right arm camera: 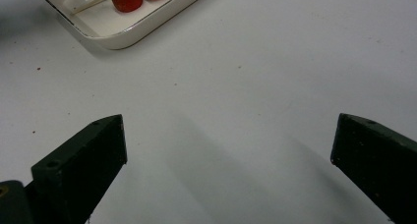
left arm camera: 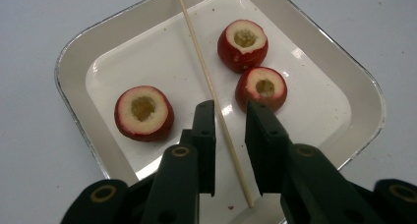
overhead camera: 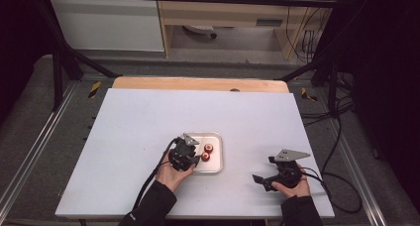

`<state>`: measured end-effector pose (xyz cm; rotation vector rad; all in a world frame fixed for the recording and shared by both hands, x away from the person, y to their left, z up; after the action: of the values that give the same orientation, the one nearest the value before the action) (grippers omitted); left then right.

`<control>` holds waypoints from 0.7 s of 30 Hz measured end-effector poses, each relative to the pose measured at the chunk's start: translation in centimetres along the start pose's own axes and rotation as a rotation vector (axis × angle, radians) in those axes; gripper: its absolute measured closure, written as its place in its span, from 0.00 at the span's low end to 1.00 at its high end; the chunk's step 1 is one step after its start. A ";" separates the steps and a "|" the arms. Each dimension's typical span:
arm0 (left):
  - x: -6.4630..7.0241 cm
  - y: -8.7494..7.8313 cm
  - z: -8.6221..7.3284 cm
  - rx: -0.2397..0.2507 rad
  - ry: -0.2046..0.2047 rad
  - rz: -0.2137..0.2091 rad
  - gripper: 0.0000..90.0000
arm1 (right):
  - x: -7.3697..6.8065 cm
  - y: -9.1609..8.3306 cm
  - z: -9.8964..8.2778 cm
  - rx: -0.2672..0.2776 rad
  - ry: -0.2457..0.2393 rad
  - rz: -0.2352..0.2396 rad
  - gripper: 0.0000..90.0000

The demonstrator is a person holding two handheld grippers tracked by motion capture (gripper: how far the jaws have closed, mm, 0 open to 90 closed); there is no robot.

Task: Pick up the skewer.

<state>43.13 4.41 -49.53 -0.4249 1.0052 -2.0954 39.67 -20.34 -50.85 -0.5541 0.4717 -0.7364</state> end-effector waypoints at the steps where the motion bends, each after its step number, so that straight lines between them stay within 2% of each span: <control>1: 0.0 0.1 0.0 -0.001 -0.001 0.005 0.85 | 0.0 0.0 0.0 0.000 0.000 0.000 0.01; 13: 0.1 1.4 -0.2 -0.008 -0.007 0.057 0.93 | 0.0 0.0 0.0 0.001 0.001 0.002 0.01; 16: 0.1 1.4 -0.2 0.001 -0.018 0.068 0.95 | 0.0 0.0 0.0 0.001 -0.002 0.001 0.01; 17: 0.0 1.4 -0.2 0.001 -0.020 0.075 0.98 | 0.0 0.1 0.0 0.000 -0.002 0.001 0.01; 21: -0.1 1.4 -0.3 0.015 -0.042 0.083 0.98 | 0.0 0.1 0.0 0.002 -0.004 0.000 0.01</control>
<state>43.73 4.09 -50.76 -0.4113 0.9661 -2.0105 39.72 -20.28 -50.89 -0.5540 0.4673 -0.7352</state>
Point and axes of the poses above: each handheld gripper's, and its own axes: y roughly forward along the jaws, z roughly out of its top, x roughly to its right, the point moved 9 cm from there along y, roughly forward along the jaws, and after that the axes turned 5 degrees about y, right-handed, at the moved point
